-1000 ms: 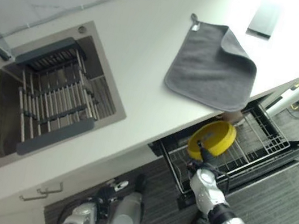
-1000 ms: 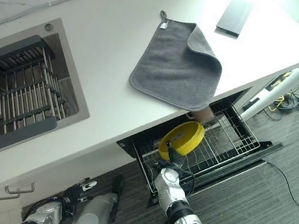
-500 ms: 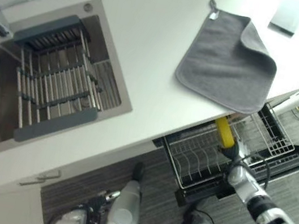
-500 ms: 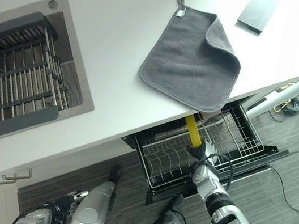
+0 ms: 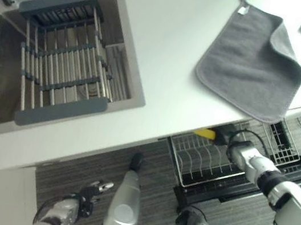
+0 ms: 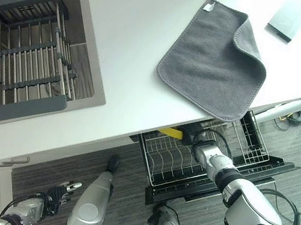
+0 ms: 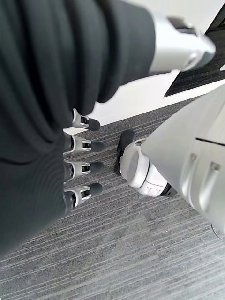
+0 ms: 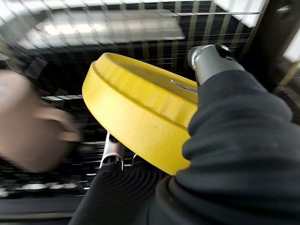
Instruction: Place the dishes in the dishwasher.
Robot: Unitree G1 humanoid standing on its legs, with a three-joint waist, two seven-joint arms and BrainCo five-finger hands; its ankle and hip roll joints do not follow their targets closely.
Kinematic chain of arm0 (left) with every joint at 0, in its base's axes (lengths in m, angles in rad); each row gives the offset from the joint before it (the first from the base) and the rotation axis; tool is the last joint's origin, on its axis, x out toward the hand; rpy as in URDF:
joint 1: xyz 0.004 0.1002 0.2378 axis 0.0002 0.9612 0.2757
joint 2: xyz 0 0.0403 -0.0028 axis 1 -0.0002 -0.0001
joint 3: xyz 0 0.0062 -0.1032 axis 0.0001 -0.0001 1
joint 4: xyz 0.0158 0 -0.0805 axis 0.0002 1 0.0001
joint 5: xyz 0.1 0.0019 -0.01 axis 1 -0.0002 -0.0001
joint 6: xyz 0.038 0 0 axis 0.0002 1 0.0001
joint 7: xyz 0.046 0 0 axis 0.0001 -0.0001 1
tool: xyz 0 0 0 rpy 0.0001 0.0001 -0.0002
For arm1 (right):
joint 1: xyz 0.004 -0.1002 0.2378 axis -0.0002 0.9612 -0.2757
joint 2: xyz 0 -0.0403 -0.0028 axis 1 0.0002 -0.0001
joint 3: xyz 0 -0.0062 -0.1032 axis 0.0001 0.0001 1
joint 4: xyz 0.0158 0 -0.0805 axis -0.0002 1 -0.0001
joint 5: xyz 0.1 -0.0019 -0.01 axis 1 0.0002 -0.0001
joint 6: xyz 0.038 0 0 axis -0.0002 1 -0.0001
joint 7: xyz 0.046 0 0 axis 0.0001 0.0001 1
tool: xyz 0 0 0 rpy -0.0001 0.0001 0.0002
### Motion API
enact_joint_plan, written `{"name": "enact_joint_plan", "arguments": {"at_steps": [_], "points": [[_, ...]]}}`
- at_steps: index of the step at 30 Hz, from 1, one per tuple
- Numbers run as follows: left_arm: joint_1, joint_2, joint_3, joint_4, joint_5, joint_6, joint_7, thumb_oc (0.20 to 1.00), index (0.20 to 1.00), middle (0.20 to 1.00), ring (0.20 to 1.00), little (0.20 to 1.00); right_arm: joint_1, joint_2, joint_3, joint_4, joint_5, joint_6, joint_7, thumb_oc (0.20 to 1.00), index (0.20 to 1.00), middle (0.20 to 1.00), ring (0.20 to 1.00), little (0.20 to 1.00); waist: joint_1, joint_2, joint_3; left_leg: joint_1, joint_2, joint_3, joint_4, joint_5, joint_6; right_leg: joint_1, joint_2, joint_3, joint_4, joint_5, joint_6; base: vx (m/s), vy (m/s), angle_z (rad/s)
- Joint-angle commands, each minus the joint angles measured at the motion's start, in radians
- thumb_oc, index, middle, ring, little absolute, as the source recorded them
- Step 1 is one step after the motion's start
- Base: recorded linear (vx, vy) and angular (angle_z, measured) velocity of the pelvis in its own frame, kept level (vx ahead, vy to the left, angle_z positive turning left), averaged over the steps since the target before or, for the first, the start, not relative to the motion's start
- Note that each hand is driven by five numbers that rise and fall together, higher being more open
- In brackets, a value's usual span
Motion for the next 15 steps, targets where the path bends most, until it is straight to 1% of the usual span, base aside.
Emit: {"name": "enact_joint_plan", "arguments": {"at_steps": [1,5,6,9,11,12,15], "points": [[-0.008,0.033,-0.041,-0.01,0.028,-0.006,-0.013,1.0,1.0,1.0,1.0,1.0,-0.165,-0.015,-0.013,-0.065,-0.079,0.058,-0.2,0.2,0.2,0.2,0.2,0.2,0.034,0.002,0.013,-0.029,-0.046,0.043,0.061,-0.026,0.084,-0.065,-0.019,0.035,0.188,-0.062,-0.027,-0.03,-0.007,0.04],[-0.024,0.015,-0.056,-0.007,0.013,-0.029,-0.015,1.0,1.0,1.0,1.0,1.0,-0.194,0.006,-0.05,-0.026,-0.095,0.161,-0.388,0.2,0.2,0.2,0.2,0.2,0.037,0.018,0.032,-0.07,-0.051,0.052,0.084,-0.028,0.092,-0.107,-0.028,0.035,0.219,-0.064,-0.026,-0.04,0.012,0.0],[-0.025,0.013,-0.056,-0.006,0.014,-0.03,-0.015,1.0,1.0,1.0,1.0,1.0,-0.194,0.007,-0.053,-0.023,-0.091,0.169,-0.411,0.2,0.2,0.2,0.2,0.2,0.037,0.018,0.033,-0.063,-0.051,0.048,0.086,-0.048,0.086,-0.105,-0.028,0.046,0.229,-0.083,-0.015,0.0,0.0,0.0],[-0.042,-0.001,-0.073,-0.002,0.0,-0.04,-0.018,1.0,1.0,1.0,1.0,1.0,-0.213,0.013,-0.091,0.03,-0.124,0.216,-0.542,0.2,0.2,0.2,0.2,0.2,0.034,0.033,0.048,-0.107,-0.057,0.055,0.119,-0.056,0.093,-0.156,-0.037,0.051,0.27,-0.088,-0.015,-0.05,0.03,0.02],[-0.04,-0.007,-0.085,-0.002,-0.011,-0.051,-0.016,1.0,1.0,1.0,1.0,1.0,-0.225,0.011,-0.106,0.053,-0.109,0.235,-0.59,0.2,0.2,0.2,0.2,0.2,0.034,0.038,0.048,-0.141,-0.059,0.055,0.146,-0.067,0.099,-0.189,-0.043,0.053,0.298,-0.093,-0.018,-0.05,0.015,0.0],[-0.041,-0.007,-0.087,-0.006,-0.015,-0.048,-0.015,1.0,1.0,1.0,1.0,1.0,-0.223,0.006,-0.111,0.052,-0.096,0.256,-0.629,0.2,0.2,0.2,0.2,0.2,0.032,0.041,0.048,-0.157,-0.06,0.055,0.161,-0.072,0.102,-0.206,-0.045,0.054,0.313,-0.095,-0.018,-0.04,0.003,-0.01],[-0.044,-0.006,-0.097,-0.011,-0.03,-0.059,-0.016,1.0,1.0,1.0,1.0,1.0,-0.259,-0.012,-0.133,0.091,-0.061,0.29,-0.674,0.2,0.2,0.2,0.2,0.2,0.035,0.048,0.048,-0.233,-0.066,0.055,0.223,-0.097,0.118,-0.278,-0.052,0.062,0.379,-0.113,-0.027,-0.06,-0.014,0.0]]}}
